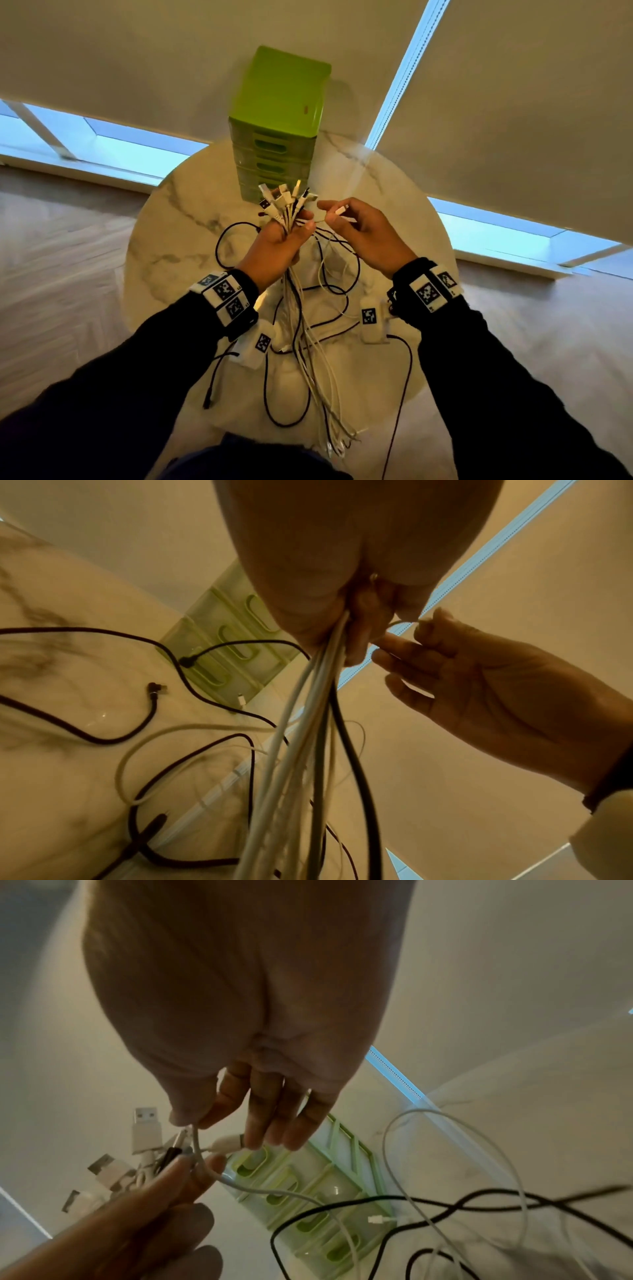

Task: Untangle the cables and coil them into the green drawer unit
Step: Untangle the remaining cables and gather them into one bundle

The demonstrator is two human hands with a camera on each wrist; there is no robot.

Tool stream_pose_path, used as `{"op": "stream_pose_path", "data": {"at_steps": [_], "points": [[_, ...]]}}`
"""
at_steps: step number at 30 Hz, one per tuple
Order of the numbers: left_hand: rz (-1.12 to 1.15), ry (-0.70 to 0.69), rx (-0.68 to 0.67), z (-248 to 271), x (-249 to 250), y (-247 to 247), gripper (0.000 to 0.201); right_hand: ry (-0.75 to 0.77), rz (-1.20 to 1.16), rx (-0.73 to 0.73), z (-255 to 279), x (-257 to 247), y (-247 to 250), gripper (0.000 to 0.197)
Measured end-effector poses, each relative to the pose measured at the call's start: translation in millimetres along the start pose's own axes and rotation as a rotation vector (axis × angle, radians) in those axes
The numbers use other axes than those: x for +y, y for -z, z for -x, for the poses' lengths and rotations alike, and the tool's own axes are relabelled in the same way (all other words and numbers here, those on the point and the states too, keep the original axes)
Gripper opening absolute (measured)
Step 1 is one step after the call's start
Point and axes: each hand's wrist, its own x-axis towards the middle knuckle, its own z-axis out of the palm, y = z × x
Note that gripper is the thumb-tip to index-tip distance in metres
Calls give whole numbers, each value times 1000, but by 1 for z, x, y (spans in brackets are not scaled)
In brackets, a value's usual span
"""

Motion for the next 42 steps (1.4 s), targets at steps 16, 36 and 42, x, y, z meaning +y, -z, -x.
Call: {"op": "stream_pose_path", "data": {"at_steps": [16, 36, 42], "points": [[100, 96, -54, 27, 2, 8, 32, 86, 269, -108, 36, 7, -43, 17], [73, 52, 54, 28, -7, -13, 50, 297, 592, 9, 28, 19, -63, 26], [20, 70, 104, 25, -11, -9, 55, 258, 617, -37, 23, 14, -59, 25]]}}
